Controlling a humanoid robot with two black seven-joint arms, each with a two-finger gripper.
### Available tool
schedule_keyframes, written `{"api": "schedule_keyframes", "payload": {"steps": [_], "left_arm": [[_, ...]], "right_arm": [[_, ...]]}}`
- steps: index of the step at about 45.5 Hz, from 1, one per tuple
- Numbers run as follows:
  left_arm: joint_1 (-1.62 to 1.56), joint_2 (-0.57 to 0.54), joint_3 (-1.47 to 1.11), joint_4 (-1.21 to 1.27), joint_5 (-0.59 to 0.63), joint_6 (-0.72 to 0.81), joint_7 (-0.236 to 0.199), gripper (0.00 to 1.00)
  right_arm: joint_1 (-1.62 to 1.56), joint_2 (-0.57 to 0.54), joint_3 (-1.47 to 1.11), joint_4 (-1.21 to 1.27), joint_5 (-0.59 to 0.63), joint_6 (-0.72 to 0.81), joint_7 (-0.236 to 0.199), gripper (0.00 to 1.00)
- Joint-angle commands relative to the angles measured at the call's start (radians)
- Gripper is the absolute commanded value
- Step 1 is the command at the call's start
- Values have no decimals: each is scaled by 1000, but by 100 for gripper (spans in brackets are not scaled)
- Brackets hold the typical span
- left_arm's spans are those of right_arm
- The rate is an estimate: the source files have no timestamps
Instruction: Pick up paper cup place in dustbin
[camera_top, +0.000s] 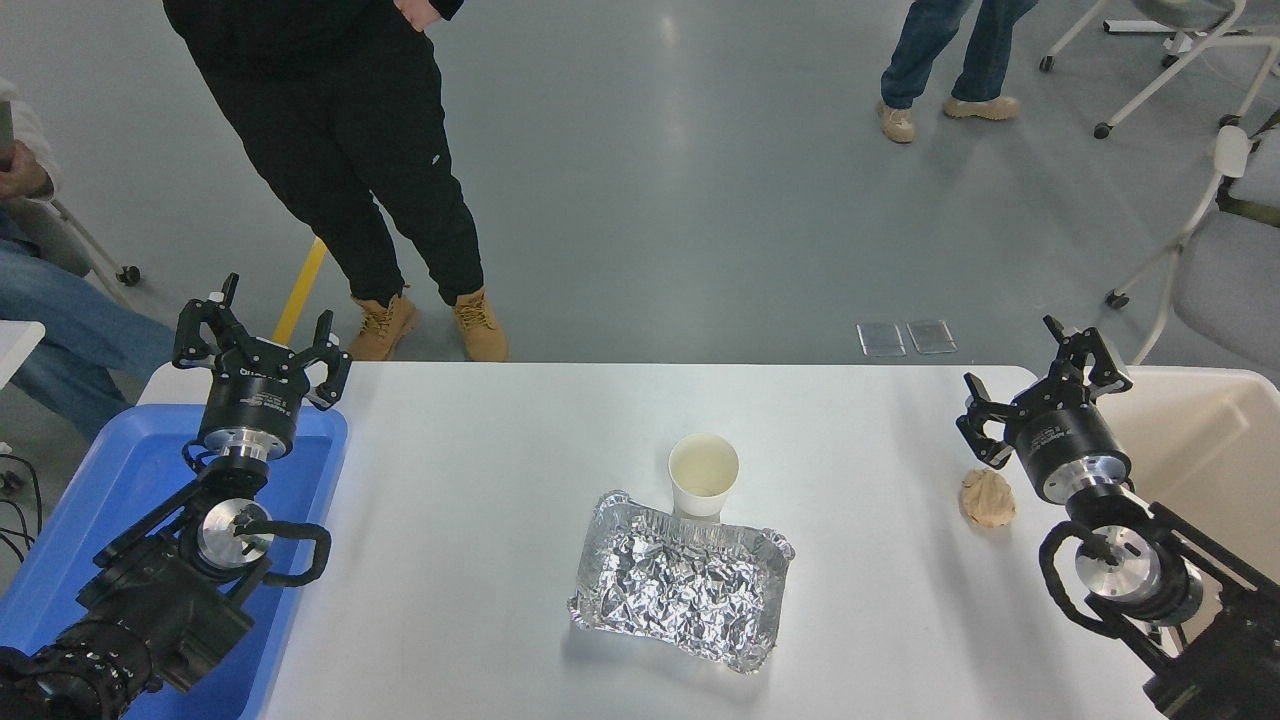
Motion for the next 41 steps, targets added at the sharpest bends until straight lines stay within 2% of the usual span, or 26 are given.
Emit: {"api": "schedule_keyframes", "payload": {"steps": [1, 26, 41], "left_arm": [[0, 0, 1, 0, 0, 0, 0, 99], [0, 0, 1, 0, 0, 0, 0, 99], [0, 0, 1, 0, 0, 0, 0, 99]], "right_arm": [[6, 0, -1, 0, 0, 0, 0, 100], [48, 20, -11, 0, 0, -10, -12, 100], [231, -63, -257, -49, 3, -34, -27, 100]]}}
